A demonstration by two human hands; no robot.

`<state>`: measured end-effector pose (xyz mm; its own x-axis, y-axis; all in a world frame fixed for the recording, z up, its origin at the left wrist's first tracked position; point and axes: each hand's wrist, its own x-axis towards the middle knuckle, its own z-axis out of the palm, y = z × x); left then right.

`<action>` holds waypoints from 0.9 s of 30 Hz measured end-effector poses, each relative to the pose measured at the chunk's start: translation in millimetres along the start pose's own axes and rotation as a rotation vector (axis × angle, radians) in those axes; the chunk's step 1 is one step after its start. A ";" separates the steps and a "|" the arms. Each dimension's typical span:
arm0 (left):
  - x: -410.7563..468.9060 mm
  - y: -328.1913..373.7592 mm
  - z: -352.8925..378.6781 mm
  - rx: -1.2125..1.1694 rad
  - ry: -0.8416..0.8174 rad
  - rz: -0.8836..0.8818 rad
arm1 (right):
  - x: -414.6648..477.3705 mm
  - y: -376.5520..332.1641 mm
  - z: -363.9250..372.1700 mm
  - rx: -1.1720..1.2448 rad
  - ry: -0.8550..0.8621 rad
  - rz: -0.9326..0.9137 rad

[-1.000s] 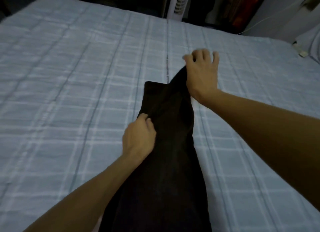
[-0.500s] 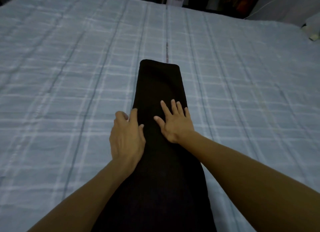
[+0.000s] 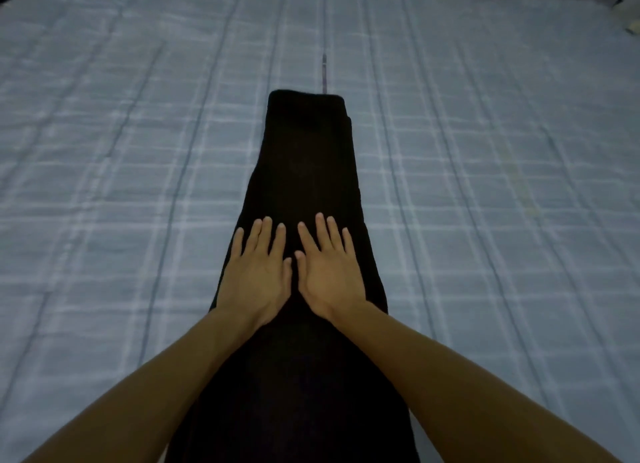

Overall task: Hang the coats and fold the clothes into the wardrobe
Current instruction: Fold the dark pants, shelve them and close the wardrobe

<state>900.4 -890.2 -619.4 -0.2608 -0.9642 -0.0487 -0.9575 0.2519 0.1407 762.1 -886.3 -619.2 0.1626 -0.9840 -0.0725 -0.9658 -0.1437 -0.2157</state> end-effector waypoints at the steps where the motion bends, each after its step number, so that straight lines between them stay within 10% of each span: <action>1: -21.8 5.4 -1.9 -0.032 0.008 0.004 | -22.7 -3.5 4.7 -0.006 0.017 -0.018; 13: -265.6 51.5 4.2 -0.029 -0.159 -0.077 | -223.9 -48.8 -5.7 -0.001 -0.303 -0.037; 27: -377.0 60.3 0.6 0.090 -0.202 -0.016 | -398.5 -82.9 29.7 -0.067 -0.098 -0.012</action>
<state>941.0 -511.5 -593.2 -0.2561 -0.9343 -0.2482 -0.9665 0.2516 0.0499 783.3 -479.1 -601.4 0.1897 -0.9678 -0.1657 -0.9745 -0.1650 -0.1518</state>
